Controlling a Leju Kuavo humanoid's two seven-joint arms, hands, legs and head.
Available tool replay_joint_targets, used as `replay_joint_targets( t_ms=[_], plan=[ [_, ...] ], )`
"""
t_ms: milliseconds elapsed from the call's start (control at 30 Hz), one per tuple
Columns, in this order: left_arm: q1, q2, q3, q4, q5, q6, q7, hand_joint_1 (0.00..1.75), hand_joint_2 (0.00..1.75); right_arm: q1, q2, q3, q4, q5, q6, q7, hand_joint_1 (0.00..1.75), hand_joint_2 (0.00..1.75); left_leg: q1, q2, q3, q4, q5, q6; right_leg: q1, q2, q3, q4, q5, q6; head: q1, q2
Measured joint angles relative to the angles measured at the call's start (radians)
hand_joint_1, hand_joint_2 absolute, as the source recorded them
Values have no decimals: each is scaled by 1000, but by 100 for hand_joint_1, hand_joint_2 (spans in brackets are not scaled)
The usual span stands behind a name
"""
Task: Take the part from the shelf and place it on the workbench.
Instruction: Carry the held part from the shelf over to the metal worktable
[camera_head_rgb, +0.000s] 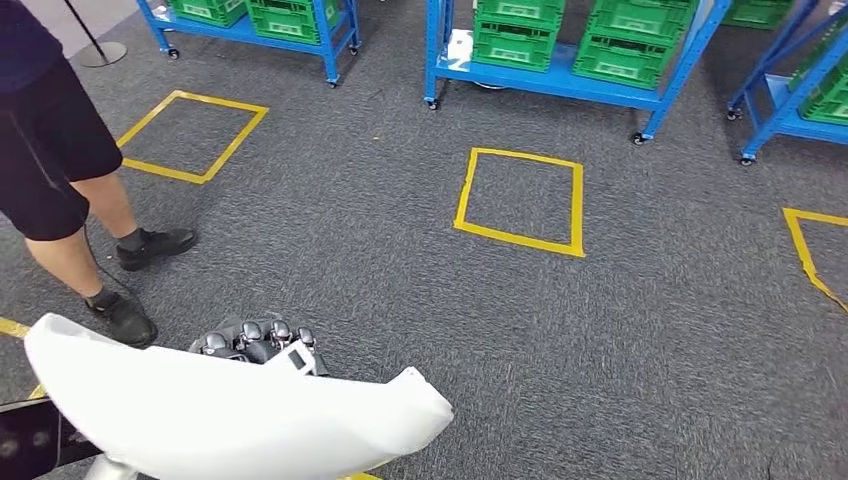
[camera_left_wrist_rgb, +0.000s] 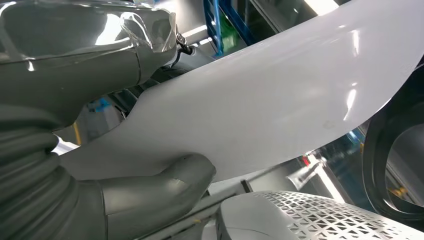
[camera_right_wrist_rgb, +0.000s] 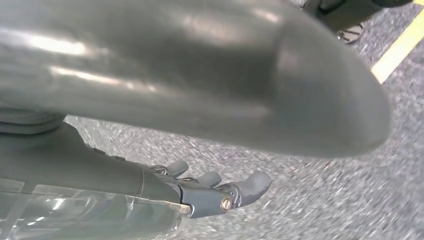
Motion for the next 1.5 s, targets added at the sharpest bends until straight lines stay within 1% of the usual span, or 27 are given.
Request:
replay_joint_targets(
  t_ms=[67, 100, 167, 233, 267, 333, 400, 467, 500, 567, 600, 667, 700, 767, 800, 833, 900, 967, 1000, 1033, 1100, 1133, 1200, 1267, 1400, 1467, 1500],
  plan=[
    [2, 0, 0, 0, 0, 1, 2, 173, 175, -1, -8, 3, 12, 0, -7, -3, 0, 0, 3, -31, 1, 7, -4, -6, -7, 14, 47, -118, 62, 22, 0, 0],
    [3, 0, 0, 0, 1, 1, 4, 173, 175, -1, -11, 4, 18, 0, -9, -5, 0, 0, 2, -44, 0, 12, -8, -12, -9, 28, 76, -184, 89, 27, 2, 0],
    [4, -1, 0, 1, 4, 6, 11, 173, 175, -3, -16, 5, 25, 0, -8, -10, 0, 0, 1, -64, -7, 24, -15, -23, -9, 44, 108, -254, 115, 16, 4, 0],
    [4, -4, -1, 4, 4, 15, 18, 173, 175, -6, -16, 9, 29, 0, -5, -14, 0, 0, 2, -78, -14, 28, -16, -30, -6, 33, 111, -256, 115, -4, 5, 0],
    [4, -6, -2, 7, 1, 22, 21, 173, 175, -7, -16, 12, 29, 0, -4, -16, 0, 0, 4, -74, -17, 31, -18, -33, -6, 25, 112, -256, 115, -10, 5, 0],
    [-4, -12, -4, 17, -7, 35, 25, 173, 175, -8, -16, 21, 31, -1, -3, -19, 0, 0, 3, -26, -41, 77, -45, -41, -8, 10, 116, -258, 114, -21, 0, 0],
    [-19, -21, -12, 33, -16, 44, 23, 173, 175, -5, -17, 27, 35, -1, -4, -19, 0, 0, 4, 35, -105, 204, -102, -49, -5, -10, 118, -258, 111, -28, -5, 0],
    [-27, -28, -21, 52, -23, 51, 20, 173, 175, -4, -19, 30, 41, -1, -5, -19, 0, 0, 5, 53, -171, 323, -139, -49, 0, -33, 119, -258, 108, -32, -6, 0],
    [-28, -30, -24, 59, -25, 52, 20, 173, 175, -4, -19, 31, 43, -1, -6, -19, 0, 0, 5, 54, -180, 334, -132, -46, 3, -44, 120, -258, 106, -33, -6, 0],
    [-32, -34, -29, 68, -25, 53, 19, 173, 175, -5, -20, 35, 47, -1, -6, -19, 0, 0, -2, 68, -134, 235, -71, -29, 11, -67, 126, -258, 102, -38, -6, 0],
    [-36, -37, -31, 70, -25, 53, 18, 173, 175, -6, -18, 38, 49, -1, -6, -19, 0, 0, -13, 97, -96, 159, -42, -13, 15, -77, 129, -259, 100, -39, -6, 0],
    [-46, -42, -35, 73, -29, 55, 12, 173, 175, -6, -18, 42, 55, -1, -8, -20, 0, 0, -32, 147, -46, 57, -17, 10, 22, -99, 132, -260, 96, -37, -5, 0],
    [-50, -43, -38, 75, -32, 58, 8, 173, 175, -6, -18, 44, 60, -1, -11, -20, 0, 0, -38, 156, -40, 41, -19, 14, 24, -112, 134, -261, 94, -34, -5, 0],
    [-53, -45, -44, 79, -38, 62, 1, 173, 175, -7, -21, 47, 68, -1, -17, -20, 0, 0, -34, 126, -35, 28, -11, 15, 26, -135, 138, -264, 90, -28, -6, 0],
    [-55, -45, -48, 81, -39, 63, -1, 173, 175, -8, -22, 48, 71, -1, -20, -21, 0, 0, -29, 111, -27, 16, -4, 15, 25, -123, 138, -257, 83, -26, -5, 0],
    [-59, -46, -52, 83, -40, 63, -2, 173, 175, -9, -23, 50, 75, -1, -22, -21, 0, 0, -24, 96, -19, 6, 4, 16, 24, -98, 130, -234, 70, -26, -4, 0],
    [-66, -49, -61, 88, -41, 63, -3, 173, 175, -6, -26, 50, 83, -2, -25, -22, 0, 0, -19, 65, -11, -4, 14, 18, 19, -28, 82, -128, 25, -28, 1, 0],
    [-67, -49, -71, 98, -42, 63, -4, 173, 175, -2, -28, 48, 92, -1, -26, -21, 0, 0, -18, 31, -12, -3, 15, 18, 14, -3, 19, -13, -10, -23, 6, 0],
    [-67, -49, -76, 103, -42, 62, -5, 173, 175, -1, -28, 48, 95, -1, -26, -21, 0, 0, -17, 14, -12, -1, 15, 17, 10, -1, 4, 3, -8, -15, 6, 0],
    [-68, -49, -81, 109, -42, 62, -6, 173, 175, -1, -28, 47, 99, 0, -27, -20, 0, 0, -16, -3, -12, 2, 14, 15, 6, 0, 9, -21, 12, -3, 6, 0],
    [-71, -49, -90, 118, -42, 62, -11, 173, 175, -3, -28, 46, 105, -1, -28, -20, 0, 0, -13, -32, -13, 12, 7, 5, -5, 19, 61, -149, 75, 20, 6, 0],
    [-74, -48, -95, 123, -41, 62, -14, 173, 175, -4, -27, 45, 109, -1, -29, -20, 0, 0, -12, -45, -16, 21, 3, -2, -9, 34, 86, -206, 98, 22, 7, 0],
    [-81, -48, -103, 130, -38, 63, -18, 173, 175, -8, -25, 40, 119, -2, -30, -20, 0, 0, -13, -64, -26, 32, -3, -14, -6, 51, 105, -246, 112, 6, 9, 0],
    [-85, -47, -109, 134, -37, 64, -21, 173, 175, -11, -22, 37, 125, -2, -30, -19, 0, 0, -11, -78, -33, 36, -3, -20, -4, 39, 106, -246, 114, -13, 9, 0],
    [-86, -44, -111, 137, -37, 64, -23, 173, 175, -14, -19, 37, 129, -1, -31, -19, 0, 0, -8, -85, -35, 39, -5, -24, -11, 25, 107, -247, 114, -23, 9, 0],
    [-86, -43, -112, 137, -37, 65, -23, 173, 175, -15, -20, 37, 129, -2, -31, -19, 0, 0, -9, -64, -41, 48, -12, -27, -10, 22, 109, -248, 114, -25, 8, 0],
    [-88, -43, -114, 137, -37, 65, -23, 173, 175, -15, -21, 36, 130, -2, -32, -19, 0, 0, -10, -40, -50, 66, -24, -30, -8, 18, 110, -248, 114, -28, 5, 0]
  ],
)
